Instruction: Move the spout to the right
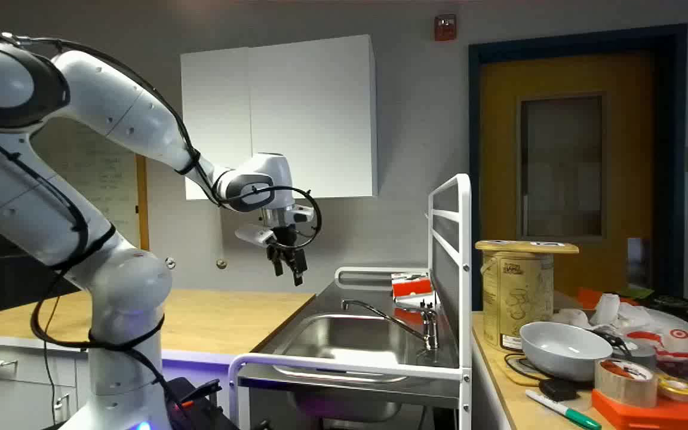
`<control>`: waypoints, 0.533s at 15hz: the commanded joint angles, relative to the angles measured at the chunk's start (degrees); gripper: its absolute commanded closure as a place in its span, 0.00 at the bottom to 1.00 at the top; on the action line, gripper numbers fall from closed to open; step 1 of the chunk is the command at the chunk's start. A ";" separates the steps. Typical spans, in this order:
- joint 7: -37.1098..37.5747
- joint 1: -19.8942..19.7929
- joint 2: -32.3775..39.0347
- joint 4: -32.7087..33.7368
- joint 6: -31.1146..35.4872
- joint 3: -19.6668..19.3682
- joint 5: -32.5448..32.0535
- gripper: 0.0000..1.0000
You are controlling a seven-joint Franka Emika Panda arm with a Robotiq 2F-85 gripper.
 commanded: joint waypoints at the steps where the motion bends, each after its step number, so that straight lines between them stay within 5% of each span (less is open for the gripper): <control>1: -0.22 -0.32 0.10 -0.07 -0.24 0.32 0.28 0.00; 8: -0.21 -0.34 0.63 -0.15 -0.36 0.34 0.27 0.00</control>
